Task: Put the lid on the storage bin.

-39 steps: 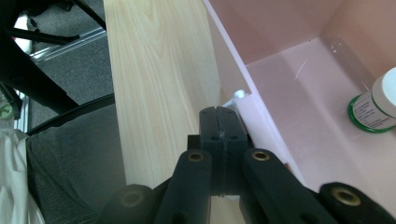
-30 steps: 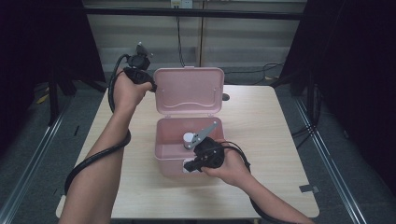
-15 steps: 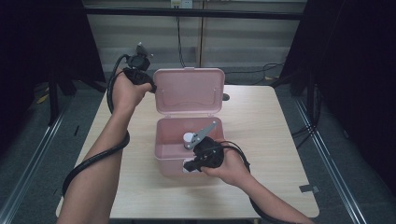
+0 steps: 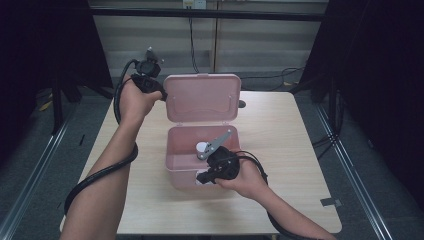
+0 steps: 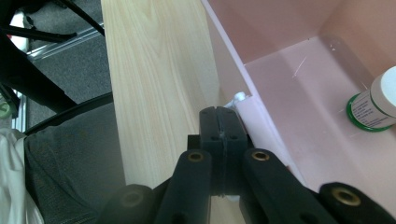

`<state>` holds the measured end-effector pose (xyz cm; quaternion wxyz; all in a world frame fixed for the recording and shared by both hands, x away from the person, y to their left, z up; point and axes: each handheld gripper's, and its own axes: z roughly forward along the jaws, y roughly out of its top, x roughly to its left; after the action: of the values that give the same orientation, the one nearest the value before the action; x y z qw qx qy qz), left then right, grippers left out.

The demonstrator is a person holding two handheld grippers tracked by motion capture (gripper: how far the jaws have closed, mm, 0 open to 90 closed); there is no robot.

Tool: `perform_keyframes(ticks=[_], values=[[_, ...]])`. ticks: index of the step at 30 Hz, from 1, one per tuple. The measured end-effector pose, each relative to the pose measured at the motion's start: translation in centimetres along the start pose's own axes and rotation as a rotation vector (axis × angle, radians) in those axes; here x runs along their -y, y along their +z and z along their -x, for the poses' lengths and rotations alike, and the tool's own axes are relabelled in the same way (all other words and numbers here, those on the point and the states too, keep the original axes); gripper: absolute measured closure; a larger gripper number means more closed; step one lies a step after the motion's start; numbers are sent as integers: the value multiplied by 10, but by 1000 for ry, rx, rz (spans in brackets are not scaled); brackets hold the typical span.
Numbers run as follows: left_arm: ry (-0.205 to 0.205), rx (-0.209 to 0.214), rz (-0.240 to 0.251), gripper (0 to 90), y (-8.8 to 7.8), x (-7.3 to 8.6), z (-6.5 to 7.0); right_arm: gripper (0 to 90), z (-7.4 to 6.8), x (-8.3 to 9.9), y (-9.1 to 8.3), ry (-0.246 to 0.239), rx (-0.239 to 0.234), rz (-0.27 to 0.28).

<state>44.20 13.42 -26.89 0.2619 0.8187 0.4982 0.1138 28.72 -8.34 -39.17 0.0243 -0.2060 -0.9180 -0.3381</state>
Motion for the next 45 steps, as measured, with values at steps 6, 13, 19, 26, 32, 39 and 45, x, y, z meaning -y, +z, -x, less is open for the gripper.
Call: perform_keyframes(ticks=[6, 13, 19, 26, 32, 39, 45], values=[[5, -4, 8, 873, -2, 3, 2, 900, 0, 0, 0, 1, 0, -3], [13, -4, 5, 873, -4, 5, 4, 900, -1, -2, 1, 0, 6, -7], [15, -1, -1, 874, -7, 7, 5, 900, -1, -2, 1, 2, 5, -7], [19, -1, -5, 872, -8, 8, 6, 900, -1, -3, 3, -2, 2, -2], [23, 1, 3, 872, -9, 11, 6, 900, -2, -4, 3, 7, 3, 1], [29, 5, 1, 871, -11, 15, 8, 900, 0, -3, 3, 22, -6, 4], [31, 12, -1, 869, -13, 17, 8, 900, 1, -4, 5, 21, -8, 8]])
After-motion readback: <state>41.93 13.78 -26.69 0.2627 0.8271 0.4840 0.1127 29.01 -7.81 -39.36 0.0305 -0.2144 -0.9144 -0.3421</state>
